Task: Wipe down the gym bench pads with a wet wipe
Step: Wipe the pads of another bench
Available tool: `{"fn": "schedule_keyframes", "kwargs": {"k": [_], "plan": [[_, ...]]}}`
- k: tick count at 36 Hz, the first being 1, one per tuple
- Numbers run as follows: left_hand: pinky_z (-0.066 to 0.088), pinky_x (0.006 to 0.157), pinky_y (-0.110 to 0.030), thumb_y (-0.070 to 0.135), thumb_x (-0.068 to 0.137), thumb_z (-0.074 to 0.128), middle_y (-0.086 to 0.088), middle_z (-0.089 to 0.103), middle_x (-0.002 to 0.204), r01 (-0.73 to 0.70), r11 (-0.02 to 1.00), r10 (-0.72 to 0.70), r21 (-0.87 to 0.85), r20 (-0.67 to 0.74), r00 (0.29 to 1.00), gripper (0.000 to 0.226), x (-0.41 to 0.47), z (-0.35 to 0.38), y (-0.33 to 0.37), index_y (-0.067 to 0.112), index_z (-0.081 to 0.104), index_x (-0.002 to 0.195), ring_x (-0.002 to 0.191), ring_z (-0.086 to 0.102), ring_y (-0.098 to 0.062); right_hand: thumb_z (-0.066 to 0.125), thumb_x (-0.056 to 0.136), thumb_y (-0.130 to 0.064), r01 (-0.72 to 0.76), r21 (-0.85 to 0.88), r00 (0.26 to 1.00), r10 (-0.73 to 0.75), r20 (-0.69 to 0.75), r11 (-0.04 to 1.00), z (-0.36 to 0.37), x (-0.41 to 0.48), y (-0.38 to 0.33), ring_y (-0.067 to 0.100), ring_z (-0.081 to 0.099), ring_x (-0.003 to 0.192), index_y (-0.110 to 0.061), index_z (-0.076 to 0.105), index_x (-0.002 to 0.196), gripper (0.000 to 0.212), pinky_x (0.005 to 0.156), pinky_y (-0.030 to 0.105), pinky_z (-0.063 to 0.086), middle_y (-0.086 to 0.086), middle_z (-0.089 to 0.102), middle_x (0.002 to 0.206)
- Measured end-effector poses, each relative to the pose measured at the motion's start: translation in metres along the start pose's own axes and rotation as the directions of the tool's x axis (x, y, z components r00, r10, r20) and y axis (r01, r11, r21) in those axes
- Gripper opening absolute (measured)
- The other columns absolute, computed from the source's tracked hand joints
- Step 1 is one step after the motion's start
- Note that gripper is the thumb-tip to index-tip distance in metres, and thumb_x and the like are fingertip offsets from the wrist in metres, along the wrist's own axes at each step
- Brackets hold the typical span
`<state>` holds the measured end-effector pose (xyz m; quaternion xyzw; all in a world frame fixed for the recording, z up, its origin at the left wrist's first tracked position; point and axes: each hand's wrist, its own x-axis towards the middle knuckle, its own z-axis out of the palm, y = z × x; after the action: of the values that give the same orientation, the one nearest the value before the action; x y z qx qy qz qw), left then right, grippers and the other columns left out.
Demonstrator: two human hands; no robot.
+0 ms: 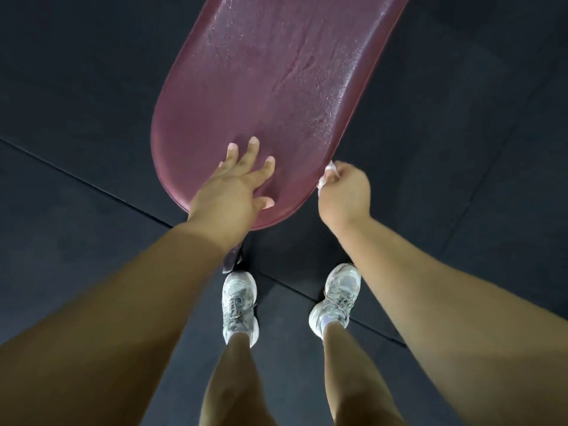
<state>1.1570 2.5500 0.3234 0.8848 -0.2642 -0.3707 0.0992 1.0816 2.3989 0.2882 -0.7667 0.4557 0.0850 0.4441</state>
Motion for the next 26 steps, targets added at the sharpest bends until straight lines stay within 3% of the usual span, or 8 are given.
{"fn": "schedule_keyframes", "kwargs": {"k": [3,8,13,17,22,24,26], "plan": [[0.010,0.116,-0.034,0.029,0.097,0.050,0.011,-0.013,0.157,-0.061,0.998,0.061,0.033,-0.004,0.998,0.064,-0.001,-0.001,-0.004,0.035,0.014,0.149,0.145,-0.012,-0.017,0.039,0.098,-0.009,-0.050,0.008,0.998,0.051,-0.026,0.999,0.012,-0.011,-0.001,0.012,0.042,0.061,-0.028,0.033,0.063,0.039,0.050,0.011,0.031,0.006,0.047,0.081],[0.022,0.112,-0.032,0.018,0.096,0.053,0.013,0.004,0.158,-0.159,0.984,0.164,0.080,-0.062,0.984,0.058,-0.008,-0.015,-0.029,0.029,0.028,0.147,0.145,0.005,-0.009,0.038,0.098,-0.016,-0.083,0.035,0.996,0.083,-0.010,0.996,0.051,-0.068,0.007,0.026,0.054,0.080,-0.014,0.047,0.084,0.016,0.070,0.025,0.040,0.015,0.058,0.092],[0.026,0.110,-0.037,0.023,0.095,0.054,0.000,0.015,0.158,-0.180,0.968,0.203,0.177,-0.117,0.972,0.053,-0.026,-0.021,-0.065,0.018,0.036,0.144,0.144,0.017,-0.020,0.039,0.096,-0.011,-0.061,0.097,0.991,0.048,0.125,0.993,0.085,-0.124,-0.019,0.021,0.057,0.063,0.004,0.062,0.079,0.032,0.065,0.025,0.045,0.015,0.066,0.074],[0.032,0.108,-0.043,0.014,0.091,0.060,-0.009,0.029,0.153,-0.251,0.953,0.278,0.170,-0.161,0.947,0.048,-0.034,-0.012,-0.091,0.011,0.048,0.137,0.141,0.025,-0.028,0.041,0.097,-0.015,-0.265,0.188,0.963,0.268,0.011,0.946,0.098,-0.116,-0.029,0.030,0.064,0.078,0.002,0.068,0.085,0.034,0.078,0.033,0.051,0.016,0.069,0.081],[0.035,0.108,-0.045,0.007,0.089,0.061,-0.007,0.031,0.152,-0.277,0.952,0.298,0.133,-0.182,0.937,0.048,-0.045,-0.007,-0.104,0.013,0.050,0.136,0.140,0.027,-0.028,0.042,0.100,-0.013,-0.448,0.347,0.850,0.513,-0.121,0.824,0.083,-0.096,-0.024,0.018,0.052,0.079,0.003,0.062,0.098,0.026,0.061,0.017,0.043,0.002,0.056,0.076],[0.033,0.110,-0.042,0.011,0.093,0.057,-0.002,0.024,0.155,-0.258,0.960,0.273,0.111,-0.160,0.949,0.049,-0.050,-0.007,-0.106,0.017,0.044,0.140,0.143,0.020,-0.023,0.041,0.101,-0.012,-0.466,0.417,0.842,0.536,-0.063,0.781,0.078,-0.094,-0.027,0.015,0.053,0.079,-0.003,0.059,0.091,0.023,0.049,0.009,0.041,0.005,0.056,0.088],[0.030,0.112,-0.038,0.013,0.095,0.054,0.002,0.019,0.157,-0.245,0.965,0.256,0.097,-0.130,0.958,0.051,-0.055,-0.007,-0.110,0.018,0.039,0.143,0.145,0.014,-0.017,0.042,0.099,-0.013,-0.490,0.358,0.847,0.532,-0.020,0.795,0.082,-0.094,-0.031,0.019,0.050,0.076,-0.007,0.055,0.079,0.024,0.059,0.018,0.042,0.009,0.053,0.090]]}}
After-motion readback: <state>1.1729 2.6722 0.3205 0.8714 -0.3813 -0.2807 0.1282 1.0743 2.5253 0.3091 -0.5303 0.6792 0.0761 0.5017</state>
